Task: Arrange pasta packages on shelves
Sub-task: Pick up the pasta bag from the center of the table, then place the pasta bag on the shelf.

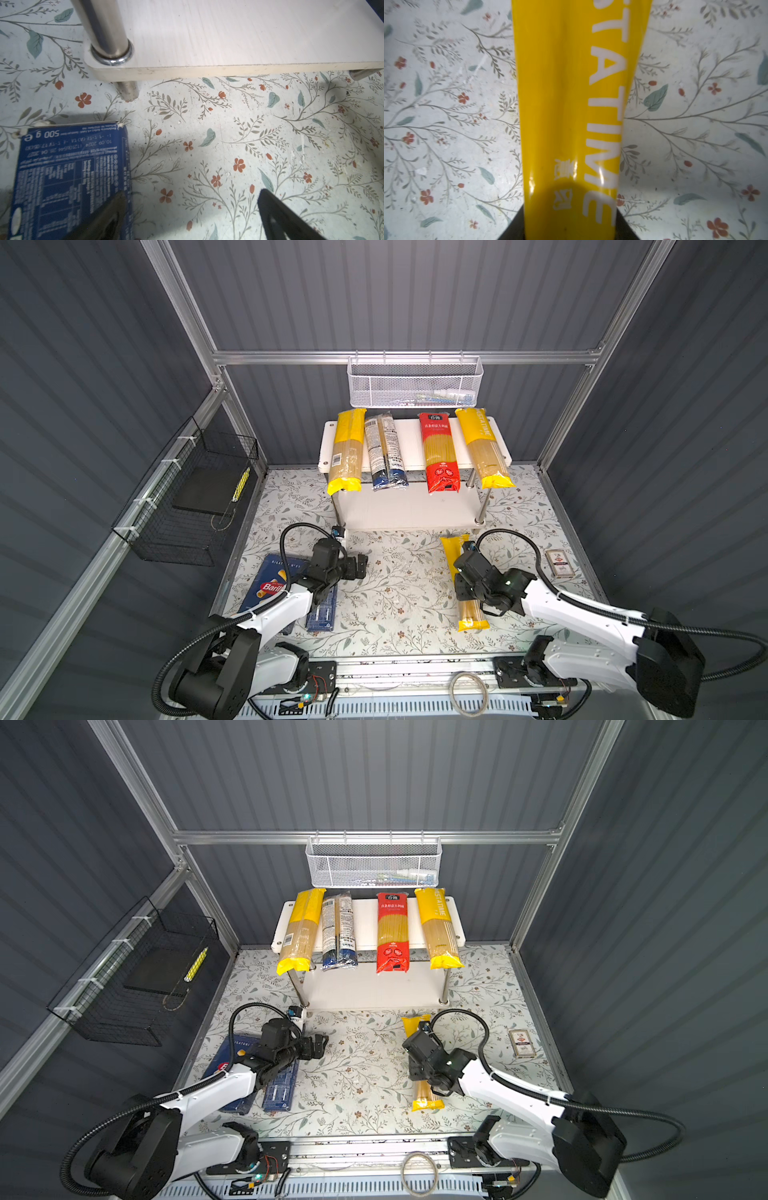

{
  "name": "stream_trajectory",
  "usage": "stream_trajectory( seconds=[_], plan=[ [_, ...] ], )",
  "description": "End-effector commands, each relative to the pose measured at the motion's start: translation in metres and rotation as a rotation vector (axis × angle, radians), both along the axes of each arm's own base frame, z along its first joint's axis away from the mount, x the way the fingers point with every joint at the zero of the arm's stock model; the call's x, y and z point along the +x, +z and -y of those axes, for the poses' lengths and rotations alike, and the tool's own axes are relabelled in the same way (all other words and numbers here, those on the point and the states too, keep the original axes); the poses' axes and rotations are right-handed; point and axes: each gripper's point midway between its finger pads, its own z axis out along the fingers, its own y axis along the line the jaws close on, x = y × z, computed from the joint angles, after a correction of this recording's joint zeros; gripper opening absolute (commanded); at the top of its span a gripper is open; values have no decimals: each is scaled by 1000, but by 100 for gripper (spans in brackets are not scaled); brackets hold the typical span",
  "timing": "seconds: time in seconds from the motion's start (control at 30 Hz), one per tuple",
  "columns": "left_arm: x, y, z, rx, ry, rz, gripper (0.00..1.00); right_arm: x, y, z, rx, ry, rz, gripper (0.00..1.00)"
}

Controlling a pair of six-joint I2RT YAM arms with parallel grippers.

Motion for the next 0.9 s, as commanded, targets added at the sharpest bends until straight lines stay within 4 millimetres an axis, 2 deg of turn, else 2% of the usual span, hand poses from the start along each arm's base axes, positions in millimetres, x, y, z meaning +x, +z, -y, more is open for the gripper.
stream_trajectory(
  seconds=[0.0, 0.27, 0.47, 0.87],
  plan=[
    [1, 3, -1, 0, -4, 11, 100, 17, 32, 3, 27, -30, 121, 15],
    [1, 3, 0, 0, -7, 12, 100, 38, 60, 3, 33, -14, 166, 15],
    [1, 3, -1, 0, -4, 12, 100, 63, 78, 5, 47, -19, 197, 15],
    [1, 2, 0, 1, -9, 6, 100, 132, 83, -3, 44, -36, 239, 16]
  ],
)
